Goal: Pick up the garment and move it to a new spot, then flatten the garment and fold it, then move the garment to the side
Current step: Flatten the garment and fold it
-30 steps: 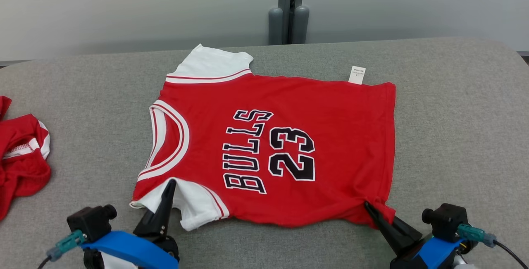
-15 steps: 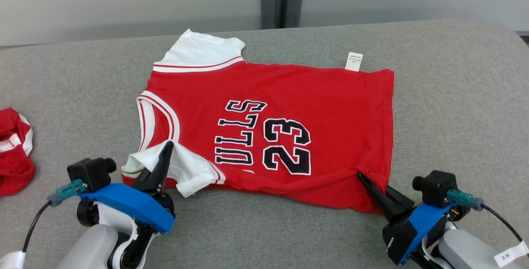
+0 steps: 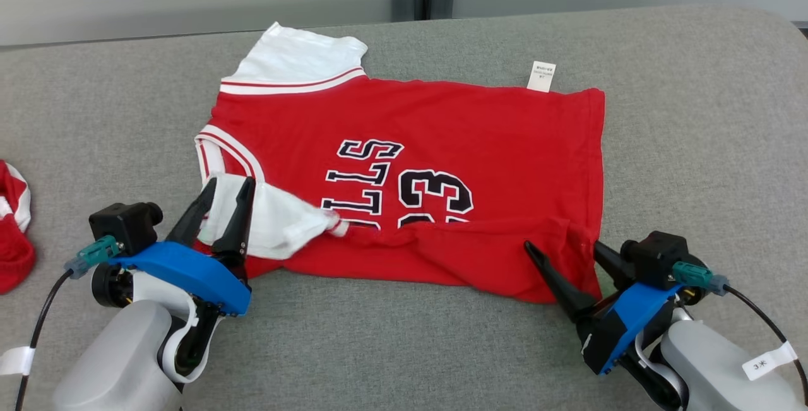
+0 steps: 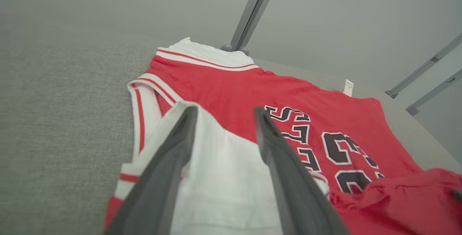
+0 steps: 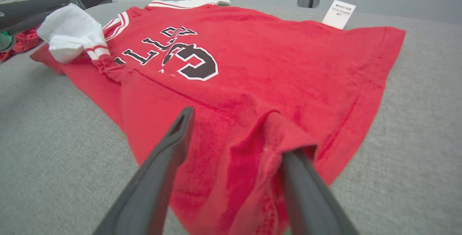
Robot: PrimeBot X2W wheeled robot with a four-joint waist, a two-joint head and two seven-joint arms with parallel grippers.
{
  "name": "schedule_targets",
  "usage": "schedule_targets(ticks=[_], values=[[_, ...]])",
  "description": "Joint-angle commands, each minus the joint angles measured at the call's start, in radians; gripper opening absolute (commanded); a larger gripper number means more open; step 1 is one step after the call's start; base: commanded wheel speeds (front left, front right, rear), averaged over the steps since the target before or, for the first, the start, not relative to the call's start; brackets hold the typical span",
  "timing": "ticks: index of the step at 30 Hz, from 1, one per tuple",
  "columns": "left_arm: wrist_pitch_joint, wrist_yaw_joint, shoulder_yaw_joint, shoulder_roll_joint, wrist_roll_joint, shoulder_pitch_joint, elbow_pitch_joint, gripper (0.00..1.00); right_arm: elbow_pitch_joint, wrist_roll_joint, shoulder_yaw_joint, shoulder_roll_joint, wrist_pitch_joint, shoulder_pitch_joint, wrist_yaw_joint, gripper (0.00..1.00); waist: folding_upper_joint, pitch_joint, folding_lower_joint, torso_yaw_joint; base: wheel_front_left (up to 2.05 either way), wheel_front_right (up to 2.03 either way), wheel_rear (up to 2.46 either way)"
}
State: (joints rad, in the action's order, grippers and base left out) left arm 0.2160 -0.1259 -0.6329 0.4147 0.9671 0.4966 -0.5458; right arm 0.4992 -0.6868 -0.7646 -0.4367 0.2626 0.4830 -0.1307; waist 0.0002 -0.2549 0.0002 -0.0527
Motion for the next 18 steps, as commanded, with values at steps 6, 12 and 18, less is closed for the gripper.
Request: schedule_targets(ticks=[6,12,18], values=[[0.043,-0.008,-0.012,0.011,0.009,-0.017,-0.035,1.00,-0.030,0.059,0.054,-0.035,0.003,-0.079,0.000,1.00,-0.0002,0.037,-0.0002,0.010,0.00,0.00,0.00],[0.049,-0.008,0.029,0.023,-0.013,-0.083,-0.024,1.00,-0.070,0.095,0.129,-0.071,0.003,-0.171,0.000,1.00,-0.0002,0.066,-0.0002,0.013,0.00,0.00,0.00],[0.050,-0.008,0.098,0.016,-0.101,-0.167,-0.004,1.00,-0.112,0.135,0.206,-0.053,0.003,-0.236,0.000,1.00,-0.0002,0.075,-0.0002,0.008,0.00,0.00,0.00]])
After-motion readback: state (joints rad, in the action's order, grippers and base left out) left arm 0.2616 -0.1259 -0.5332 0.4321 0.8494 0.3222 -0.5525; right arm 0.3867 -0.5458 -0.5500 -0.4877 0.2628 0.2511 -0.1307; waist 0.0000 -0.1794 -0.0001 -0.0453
